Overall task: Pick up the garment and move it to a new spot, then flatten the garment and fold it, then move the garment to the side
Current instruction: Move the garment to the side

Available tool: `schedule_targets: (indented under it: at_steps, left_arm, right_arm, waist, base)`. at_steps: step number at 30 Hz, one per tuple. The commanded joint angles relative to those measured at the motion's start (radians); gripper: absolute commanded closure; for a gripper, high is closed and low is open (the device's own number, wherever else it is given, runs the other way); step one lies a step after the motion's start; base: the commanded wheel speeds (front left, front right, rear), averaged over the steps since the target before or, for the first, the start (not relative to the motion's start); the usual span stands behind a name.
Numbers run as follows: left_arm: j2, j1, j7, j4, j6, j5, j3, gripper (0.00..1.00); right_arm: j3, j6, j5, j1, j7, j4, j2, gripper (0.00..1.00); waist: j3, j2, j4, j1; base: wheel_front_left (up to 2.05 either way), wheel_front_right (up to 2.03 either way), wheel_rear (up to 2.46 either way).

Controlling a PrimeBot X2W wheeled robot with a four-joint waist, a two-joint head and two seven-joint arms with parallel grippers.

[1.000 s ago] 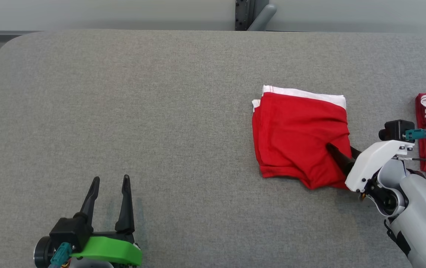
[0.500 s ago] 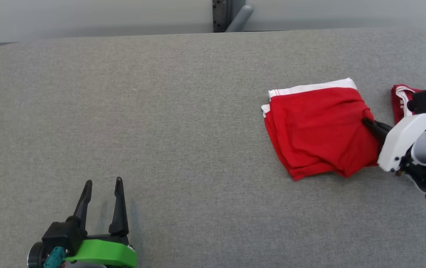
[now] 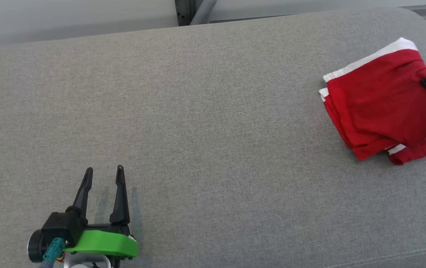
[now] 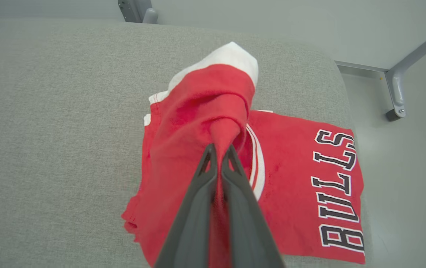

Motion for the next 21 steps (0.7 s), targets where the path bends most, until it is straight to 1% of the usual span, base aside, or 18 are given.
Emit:
schedule_targets:
  at_steps: [1,4,9,14,15,17,21]
  left_arm:
    - [0.002,-0.008,-0.003,0.0,0.002,-0.004,0.001,0.0]
    - [0.002,-0.006,-0.003,0.002,-0.002,0.004,0.002,0.0]
    - [0.002,-0.023,-0.003,0.001,-0.012,0.023,0.009,0.0]
    - [0.002,-0.036,-0.003,0.0,-0.021,0.04,0.015,0.0]
    - [0.002,-0.036,-0.003,0.0,-0.021,0.04,0.015,0.0]
    - [0.002,-0.038,-0.003,0.001,-0.022,0.044,0.016,0.0]
    - [0.002,-0.042,-0.003,0.002,-0.026,0.056,0.022,0.0]
  right_arm:
    - [-0.016,0.0,-0.005,0.021,0.009,0.001,-0.011,1.0]
    - [-0.052,0.0,-0.036,0.039,0.013,0.022,-0.028,1.0]
    - [-0.108,0.0,-0.086,0.057,-0.012,0.074,-0.023,1.0]
    - [-0.171,0.0,-0.146,0.082,-0.065,0.168,0.018,1.0]
    - [-0.171,0.0,-0.146,0.082,-0.065,0.168,0.018,1.0]
    - [-0.192,0.0,-0.159,0.095,-0.082,0.213,0.046,1.0]
    - [-0.233,-0.001,-0.21,0.097,-0.142,0.297,0.077,1.0]
  waist:
    - [0.008,-0.0001,-0.004,0.0]
    - [0.015,-0.0001,-0.003,0.0]
    - [0.038,-0.0001,0.004,0.0]
    - [0.065,-0.0001,0.014,0.0]
    - [0.065,-0.0001,0.014,0.0]
    - [0.072,-0.0001,0.017,0.0]
    - [0.088,-0.0001,0.021,0.0]
  base:
    - [0.0,0.0,0.0]
    - [0.0,0.0,0.0]
    - [0.0,0.0,0.0]
    - [0.0,0.0,0.0]
    - [0.0,0.0,0.0]
    - [0.0,0.0,0.0]
    - [0.0,0.0,0.0]
